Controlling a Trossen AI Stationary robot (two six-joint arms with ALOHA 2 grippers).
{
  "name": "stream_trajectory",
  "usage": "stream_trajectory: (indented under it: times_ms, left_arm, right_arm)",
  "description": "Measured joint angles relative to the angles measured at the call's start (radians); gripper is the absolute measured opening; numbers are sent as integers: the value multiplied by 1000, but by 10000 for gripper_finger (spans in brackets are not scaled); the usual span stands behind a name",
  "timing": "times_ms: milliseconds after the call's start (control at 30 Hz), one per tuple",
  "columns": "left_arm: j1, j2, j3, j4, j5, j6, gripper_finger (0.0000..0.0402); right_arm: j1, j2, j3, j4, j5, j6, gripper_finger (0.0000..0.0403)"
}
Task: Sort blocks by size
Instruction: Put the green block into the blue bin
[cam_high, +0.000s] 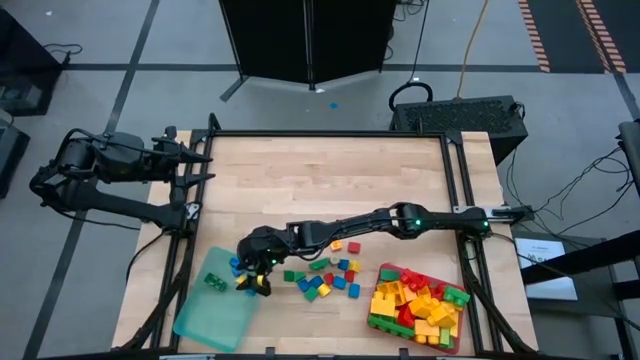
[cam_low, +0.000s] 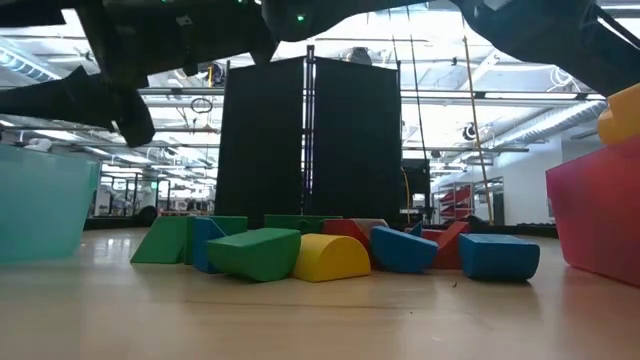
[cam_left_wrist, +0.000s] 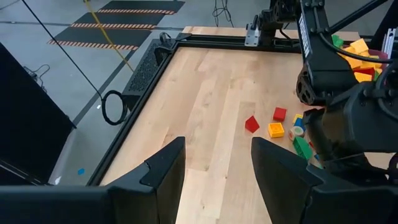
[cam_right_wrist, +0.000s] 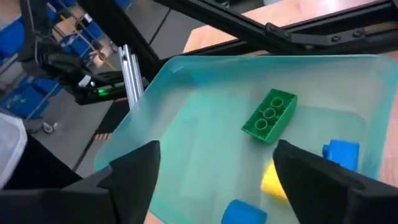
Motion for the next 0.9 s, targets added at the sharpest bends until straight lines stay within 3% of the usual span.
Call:
stream_trajectory:
  times_ms: [100, 233, 367, 467, 900]
  left_arm:
    - [0, 0, 0, -2, 0, 0, 187]
    - [0, 0, 0, -4, 7, 0, 187]
    - [0, 0, 0, -5, 8, 0, 187]
    - [0, 0, 0, -5, 8, 0, 187]
    - [0, 0, 0, -6, 8, 1, 187]
  right_arm:
    - [-13, -12, 3, -58, -19, 52, 312]
    - [-39, -80, 3, -380, -32, 34, 304]
    - [-51, -162, 5, -721, 90, -31, 300]
    - [-42, -175, 5, -876, 184, -60, 300]
    - [45, -55, 3, -726, 318, -75, 300]
